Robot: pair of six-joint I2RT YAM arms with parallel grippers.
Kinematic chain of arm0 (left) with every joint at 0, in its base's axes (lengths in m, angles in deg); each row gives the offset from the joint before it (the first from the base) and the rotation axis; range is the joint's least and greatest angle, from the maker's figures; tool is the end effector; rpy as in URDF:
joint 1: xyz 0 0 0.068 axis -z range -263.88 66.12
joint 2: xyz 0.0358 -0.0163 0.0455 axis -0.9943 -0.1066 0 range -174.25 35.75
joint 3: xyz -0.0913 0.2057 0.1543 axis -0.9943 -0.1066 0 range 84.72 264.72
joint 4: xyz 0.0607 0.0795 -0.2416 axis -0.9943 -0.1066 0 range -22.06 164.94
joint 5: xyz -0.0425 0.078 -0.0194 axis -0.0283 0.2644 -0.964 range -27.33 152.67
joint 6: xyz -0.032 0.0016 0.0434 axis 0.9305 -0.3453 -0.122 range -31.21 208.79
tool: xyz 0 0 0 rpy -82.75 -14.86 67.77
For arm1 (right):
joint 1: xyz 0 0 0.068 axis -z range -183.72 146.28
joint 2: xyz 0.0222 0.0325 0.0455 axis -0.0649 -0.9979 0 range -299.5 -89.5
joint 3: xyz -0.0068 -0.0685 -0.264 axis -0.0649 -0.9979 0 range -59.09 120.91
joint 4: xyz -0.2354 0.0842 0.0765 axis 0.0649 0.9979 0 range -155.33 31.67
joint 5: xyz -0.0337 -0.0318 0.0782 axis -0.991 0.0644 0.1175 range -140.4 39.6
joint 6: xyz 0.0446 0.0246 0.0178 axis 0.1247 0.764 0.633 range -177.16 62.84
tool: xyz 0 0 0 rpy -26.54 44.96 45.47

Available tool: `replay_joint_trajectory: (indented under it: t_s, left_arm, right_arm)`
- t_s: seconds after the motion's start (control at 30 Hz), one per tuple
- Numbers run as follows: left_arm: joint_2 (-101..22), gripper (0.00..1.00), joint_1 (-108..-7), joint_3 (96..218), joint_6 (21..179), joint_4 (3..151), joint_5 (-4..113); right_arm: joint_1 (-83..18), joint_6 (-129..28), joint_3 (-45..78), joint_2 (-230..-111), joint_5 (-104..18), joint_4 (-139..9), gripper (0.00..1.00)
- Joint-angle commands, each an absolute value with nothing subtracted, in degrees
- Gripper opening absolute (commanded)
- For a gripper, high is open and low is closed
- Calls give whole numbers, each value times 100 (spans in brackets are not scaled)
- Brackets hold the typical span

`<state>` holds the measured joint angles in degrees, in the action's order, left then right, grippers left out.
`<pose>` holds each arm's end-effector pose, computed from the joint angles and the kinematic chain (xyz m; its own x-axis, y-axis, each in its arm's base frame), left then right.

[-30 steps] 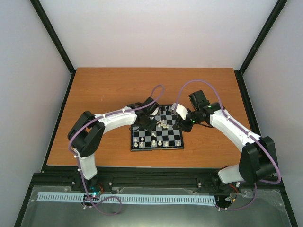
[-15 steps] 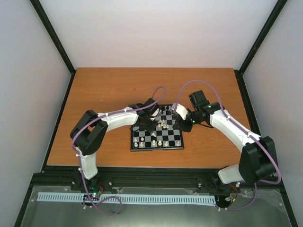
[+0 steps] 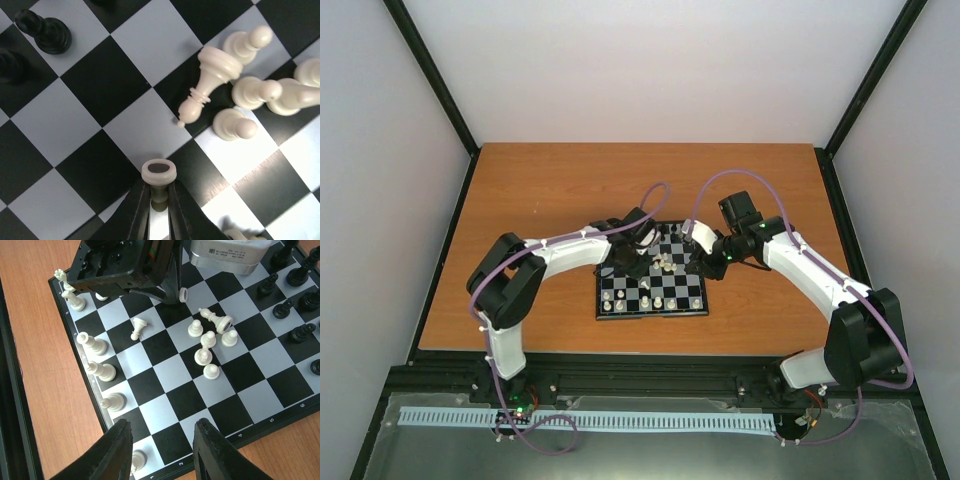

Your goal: Set up the chess pieces on the board

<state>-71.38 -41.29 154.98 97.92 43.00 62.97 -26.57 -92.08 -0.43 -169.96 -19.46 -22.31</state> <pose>0.2721 -0.2500 0.1646 -0.7849 0.5061 -0.3575 0.5579 0.8282 -0.0525 0.2423 0.1218 0.2440 -0.3779 -0.6920 -0.6151 -0.9157 0.3774 0.1380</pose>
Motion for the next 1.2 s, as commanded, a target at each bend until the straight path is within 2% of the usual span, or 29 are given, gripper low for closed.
replay_joint_trajectory:
  t_s: [0.0, 0.2, 0.57, 0.9, 1.17]
  left_arm:
    - [-6683, 13, -4167, 15530, 9797, 4207, 6095]
    - [-6153, 12, -4394, 15780, 9891, 3922, 5603]
    - [-5671, 13, -4805, 16394, 9845, 3170, 3934]
    - [-5926, 11, -4890, 16912, 9602, 2702, 2741]
    - [-6102, 11, -4890, 16992, 9452, 2538, 2337]
  right_arm:
    - [-2613, -9706, -21, -16949, -1730, -2099, 35]
    - [-2613, -10730, -40, -16807, -1614, -2181, 35]
    - [-2767, -12244, 425, -16620, -1741, -2765, 41]
    - [-3682, -12370, 644, -17088, -2834, -3418, 41]
    - [-3864, -12348, 788, -17282, -3074, -3457, 41]
